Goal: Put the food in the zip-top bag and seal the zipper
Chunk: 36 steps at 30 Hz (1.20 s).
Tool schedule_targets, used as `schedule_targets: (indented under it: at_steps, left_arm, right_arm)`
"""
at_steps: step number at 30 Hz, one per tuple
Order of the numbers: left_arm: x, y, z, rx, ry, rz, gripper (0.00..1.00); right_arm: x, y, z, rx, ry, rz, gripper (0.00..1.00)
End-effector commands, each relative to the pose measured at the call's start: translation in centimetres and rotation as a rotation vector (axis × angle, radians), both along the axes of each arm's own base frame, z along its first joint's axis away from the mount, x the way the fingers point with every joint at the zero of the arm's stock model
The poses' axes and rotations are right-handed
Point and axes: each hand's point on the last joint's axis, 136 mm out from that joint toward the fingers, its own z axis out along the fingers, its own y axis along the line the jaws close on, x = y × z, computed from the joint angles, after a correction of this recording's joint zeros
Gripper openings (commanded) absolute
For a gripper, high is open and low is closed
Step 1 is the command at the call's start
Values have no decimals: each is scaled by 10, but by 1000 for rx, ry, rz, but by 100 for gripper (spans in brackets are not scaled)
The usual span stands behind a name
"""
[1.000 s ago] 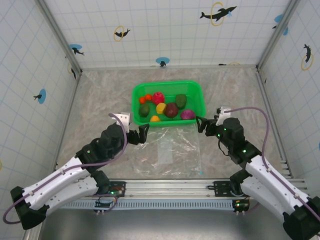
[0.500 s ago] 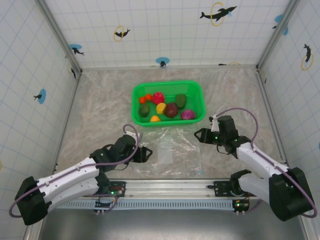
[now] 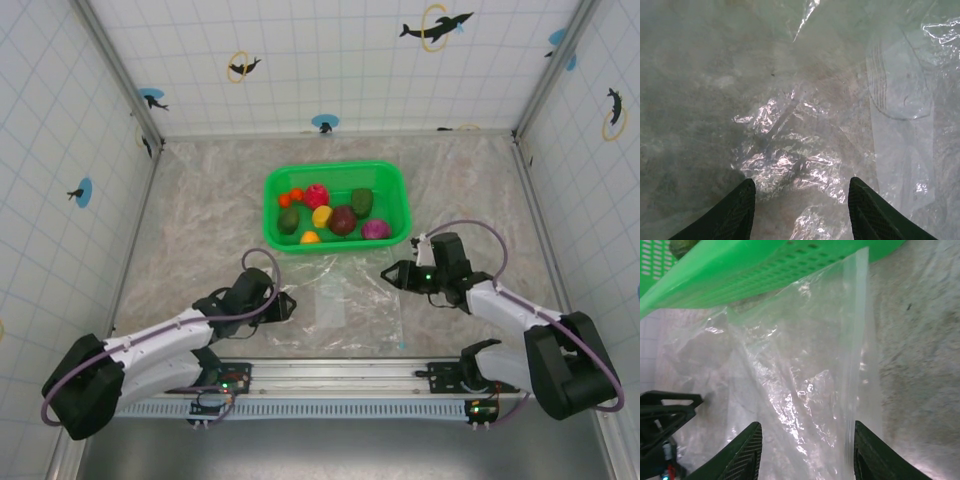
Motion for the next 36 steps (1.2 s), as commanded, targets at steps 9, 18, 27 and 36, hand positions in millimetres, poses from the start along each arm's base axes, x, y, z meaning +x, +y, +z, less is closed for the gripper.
schedule_targets:
  at_steps: [9,18,27,36]
  left_arm:
    - [31,4,3,80,-49,47,52]
    - [42,7,3,139,-62,33,52]
    - [50,10,10,169,-85,21,53]
    - [63,-14,82,99,-177,-67,65]
  right_arm:
    - [-5,18,28,150,33,38,35]
    - [-18,54,77,310,45,156,43]
    - [0,63,81,225,35,132,26]
    - [17,82,122,249,-30,-38,12]
